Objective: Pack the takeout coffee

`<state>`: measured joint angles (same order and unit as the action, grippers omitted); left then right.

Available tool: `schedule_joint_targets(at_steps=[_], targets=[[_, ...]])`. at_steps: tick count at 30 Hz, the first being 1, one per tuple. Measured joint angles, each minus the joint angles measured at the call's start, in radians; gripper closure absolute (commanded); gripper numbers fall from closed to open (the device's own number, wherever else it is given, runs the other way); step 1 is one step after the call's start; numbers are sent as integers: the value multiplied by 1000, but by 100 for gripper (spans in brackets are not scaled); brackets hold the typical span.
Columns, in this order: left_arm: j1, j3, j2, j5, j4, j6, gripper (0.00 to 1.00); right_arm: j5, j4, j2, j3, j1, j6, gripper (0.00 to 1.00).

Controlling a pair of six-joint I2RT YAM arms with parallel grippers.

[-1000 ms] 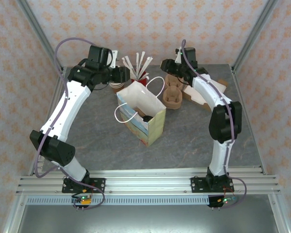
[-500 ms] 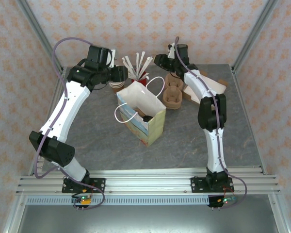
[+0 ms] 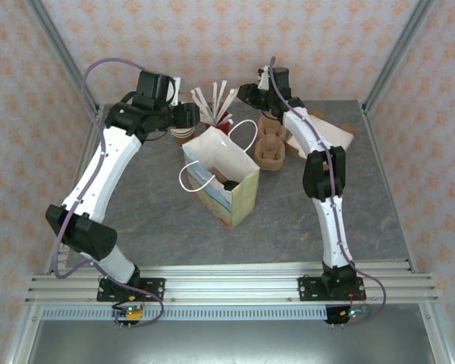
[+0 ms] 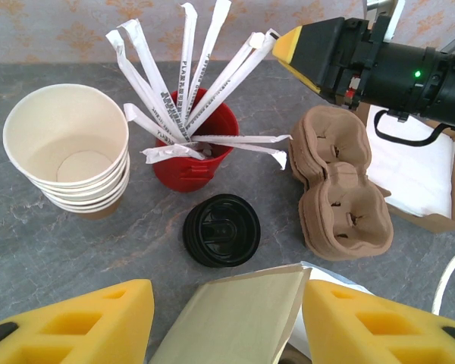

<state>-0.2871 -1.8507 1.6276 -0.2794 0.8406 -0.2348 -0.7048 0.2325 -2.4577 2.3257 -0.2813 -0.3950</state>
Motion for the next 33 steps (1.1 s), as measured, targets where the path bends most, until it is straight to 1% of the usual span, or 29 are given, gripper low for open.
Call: schedule_joint_targets(at_steps=[5, 15, 22, 24, 28, 33], targets=[[0, 0, 0, 0, 0, 1, 45, -16, 8, -50, 64, -2, -10, 71], [0, 0, 0, 0, 0, 8, 45, -46, 13, -90, 125, -4, -39, 70], [2, 0, 0, 0, 0, 19, 45, -55, 6, -123, 155, -4, -64, 79], [2, 0, 0, 0, 0, 23, 45, -55, 6, -133, 168, -4, -69, 79], [2, 0, 0, 0, 1, 26, 45, -58, 0, -145, 196, -4, -84, 76], [2, 0, 0, 0, 1, 26, 45, -63, -31, -154, 212, -4, -100, 78]])
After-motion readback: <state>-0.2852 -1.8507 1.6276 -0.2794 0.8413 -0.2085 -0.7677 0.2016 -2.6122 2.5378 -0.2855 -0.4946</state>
